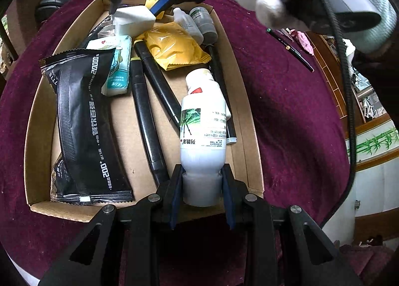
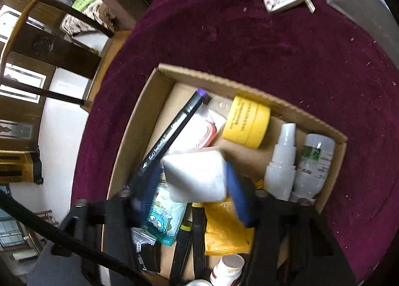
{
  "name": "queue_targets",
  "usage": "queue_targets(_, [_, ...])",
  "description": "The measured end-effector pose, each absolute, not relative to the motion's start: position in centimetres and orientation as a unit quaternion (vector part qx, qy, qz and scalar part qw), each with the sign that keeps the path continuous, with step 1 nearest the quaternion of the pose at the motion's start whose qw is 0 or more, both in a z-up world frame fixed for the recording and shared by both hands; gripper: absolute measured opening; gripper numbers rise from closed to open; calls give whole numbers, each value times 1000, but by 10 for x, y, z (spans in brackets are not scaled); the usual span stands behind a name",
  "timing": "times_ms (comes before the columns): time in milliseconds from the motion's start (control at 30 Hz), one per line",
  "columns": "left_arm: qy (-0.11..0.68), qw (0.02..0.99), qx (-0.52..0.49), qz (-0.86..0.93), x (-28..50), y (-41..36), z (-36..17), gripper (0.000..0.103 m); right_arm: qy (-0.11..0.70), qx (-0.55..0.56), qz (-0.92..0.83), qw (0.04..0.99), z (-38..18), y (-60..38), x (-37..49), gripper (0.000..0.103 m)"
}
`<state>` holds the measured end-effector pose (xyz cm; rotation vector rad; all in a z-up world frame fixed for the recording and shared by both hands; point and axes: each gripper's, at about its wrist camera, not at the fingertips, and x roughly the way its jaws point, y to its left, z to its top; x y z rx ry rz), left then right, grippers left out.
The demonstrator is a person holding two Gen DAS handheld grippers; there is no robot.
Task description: Organize objects
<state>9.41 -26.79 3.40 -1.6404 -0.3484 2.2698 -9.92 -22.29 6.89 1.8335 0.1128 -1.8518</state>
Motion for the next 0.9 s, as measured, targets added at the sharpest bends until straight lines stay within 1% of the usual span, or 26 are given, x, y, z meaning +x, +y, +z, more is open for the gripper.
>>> queue_targets(167, [-125,163,-572,794,93,-269,34,26,32,675,-691,259,71,-218,-102,50])
queue_targets(300, [-126,160,-574,793,93,-268,33,26,9,658,-708,257,87,-204,-102,50])
queue_targets(400, [-124,151,-577,793,91,-266,32,28,-8,646,-718,260,102,-189,-99,50])
queue_targets(433, [-123,148,-578,793,91,-264,32,30,-11,639,-723,262,109,-183,-95,50])
queue_targets(467, [-122,146,-578,794,91,-263,32,35,-14,633,-727,264,115,-178,-91,50])
queue_targets(500, [-123,145,-578,794,90,-261,32,67,-18,626,-732,267,123,-169,-85,51])
queue_targets(533, [-122,142,-574,797,89,-260,32,92,-20,621,-737,268,127,-162,-81,51])
queue_targets(567, [-124,137,-571,800,89,-260,33,95,-23,614,-742,267,132,-156,-77,52])
queue_targets(767, [-155,109,-547,815,88,-257,49,95,-65,575,-775,253,152,-97,-50,56])
queue_targets(900, [-152,77,-496,851,95,-251,82,95,-85,559,-789,242,159,-57,-31,56])
